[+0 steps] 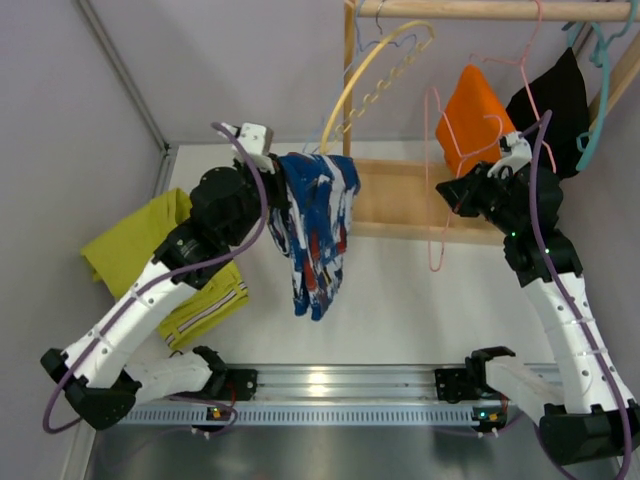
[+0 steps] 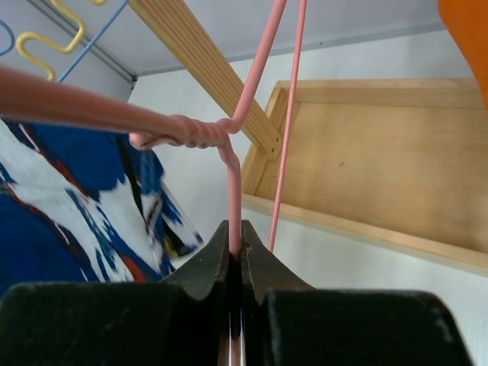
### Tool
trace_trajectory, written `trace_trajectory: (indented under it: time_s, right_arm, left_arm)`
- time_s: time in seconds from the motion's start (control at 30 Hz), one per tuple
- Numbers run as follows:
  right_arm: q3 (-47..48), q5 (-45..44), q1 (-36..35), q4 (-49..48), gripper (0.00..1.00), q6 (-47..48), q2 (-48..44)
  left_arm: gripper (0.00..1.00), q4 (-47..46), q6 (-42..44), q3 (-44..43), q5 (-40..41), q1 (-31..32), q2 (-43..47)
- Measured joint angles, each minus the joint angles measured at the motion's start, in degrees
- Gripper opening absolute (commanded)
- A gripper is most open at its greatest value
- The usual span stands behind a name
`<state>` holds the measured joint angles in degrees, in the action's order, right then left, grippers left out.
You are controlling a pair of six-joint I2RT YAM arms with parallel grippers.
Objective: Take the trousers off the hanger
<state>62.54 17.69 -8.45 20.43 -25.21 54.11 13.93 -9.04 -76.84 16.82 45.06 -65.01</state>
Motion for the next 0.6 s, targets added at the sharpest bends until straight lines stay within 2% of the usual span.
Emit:
trace_trajectory:
  time_s: [0.3,0.6]
  right_arm:
    - [0.13,-1.09,0.0,0.59,0.0,1.6,0.72]
    - [0.17,-0.59,-0.02,0.61,0.0,1.53,3.32]
  left_arm:
    - [0.0,4.31,-5.99,1.55,-2.86,-17.81,10.51]
    - [0.0,4.28,-6.43,1.4,2.6,-30.84,13.18]
